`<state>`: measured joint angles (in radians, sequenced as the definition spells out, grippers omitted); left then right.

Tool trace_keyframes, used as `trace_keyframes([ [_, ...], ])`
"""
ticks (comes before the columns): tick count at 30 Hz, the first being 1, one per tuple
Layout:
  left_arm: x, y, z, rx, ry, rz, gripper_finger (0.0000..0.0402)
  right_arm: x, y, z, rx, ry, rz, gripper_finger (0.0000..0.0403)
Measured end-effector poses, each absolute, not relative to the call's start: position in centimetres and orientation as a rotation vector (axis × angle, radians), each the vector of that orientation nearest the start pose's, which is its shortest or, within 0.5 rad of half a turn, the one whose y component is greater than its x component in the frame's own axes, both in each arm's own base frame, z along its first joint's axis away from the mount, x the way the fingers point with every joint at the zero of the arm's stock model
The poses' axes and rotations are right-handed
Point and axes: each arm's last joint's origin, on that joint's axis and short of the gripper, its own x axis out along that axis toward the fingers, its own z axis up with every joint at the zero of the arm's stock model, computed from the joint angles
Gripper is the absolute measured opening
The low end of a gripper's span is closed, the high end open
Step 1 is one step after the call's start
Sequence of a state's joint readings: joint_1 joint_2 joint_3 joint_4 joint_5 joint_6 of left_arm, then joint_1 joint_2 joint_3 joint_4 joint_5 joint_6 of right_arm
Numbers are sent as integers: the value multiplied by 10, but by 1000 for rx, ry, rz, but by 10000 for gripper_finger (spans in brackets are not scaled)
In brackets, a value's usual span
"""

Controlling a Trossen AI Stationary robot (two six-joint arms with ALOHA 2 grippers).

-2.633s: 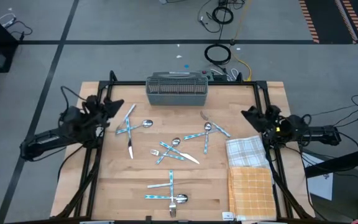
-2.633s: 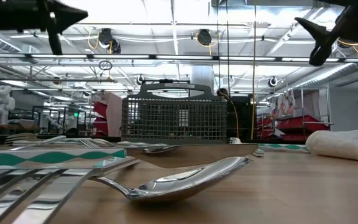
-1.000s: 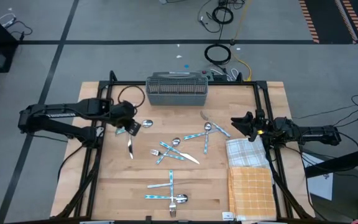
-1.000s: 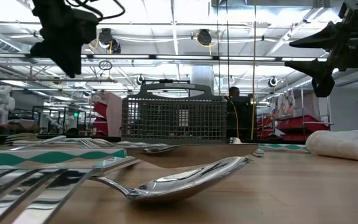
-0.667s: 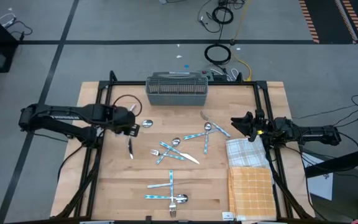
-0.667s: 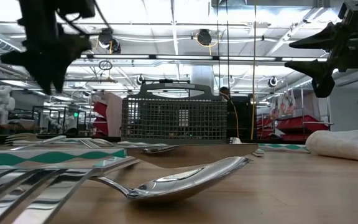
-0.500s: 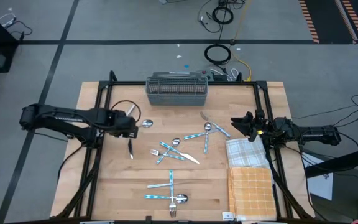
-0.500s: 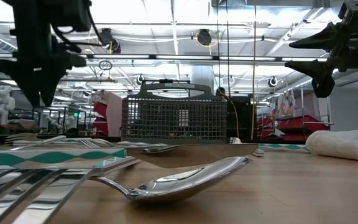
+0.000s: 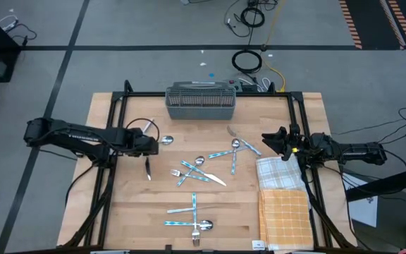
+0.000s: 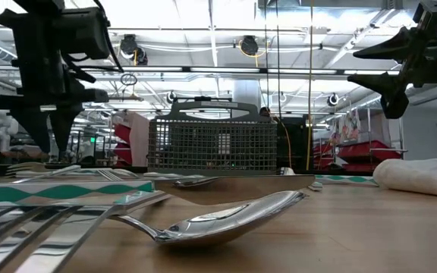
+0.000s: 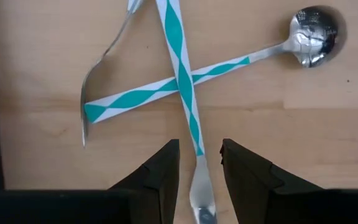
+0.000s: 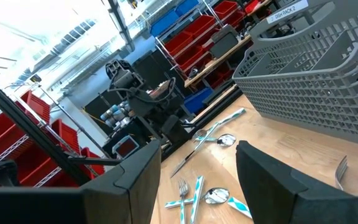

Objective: Sort silverware
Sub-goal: Put the knife into the left section of the utensil holder

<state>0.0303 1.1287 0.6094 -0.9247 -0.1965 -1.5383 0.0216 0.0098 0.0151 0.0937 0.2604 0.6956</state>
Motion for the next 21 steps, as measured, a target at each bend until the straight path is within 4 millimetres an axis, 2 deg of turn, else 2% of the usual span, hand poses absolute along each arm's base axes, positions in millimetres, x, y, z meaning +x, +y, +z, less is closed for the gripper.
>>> trace_keyframes([
  [13, 179, 11, 159, -1099, 987, 1245, 125, 96, -5, 177, 706, -177, -195, 196],
  [21, 181, 11, 152, -1085, 1039, 1272, 125, 96, -5, 177, 706, -177, -195, 196],
])
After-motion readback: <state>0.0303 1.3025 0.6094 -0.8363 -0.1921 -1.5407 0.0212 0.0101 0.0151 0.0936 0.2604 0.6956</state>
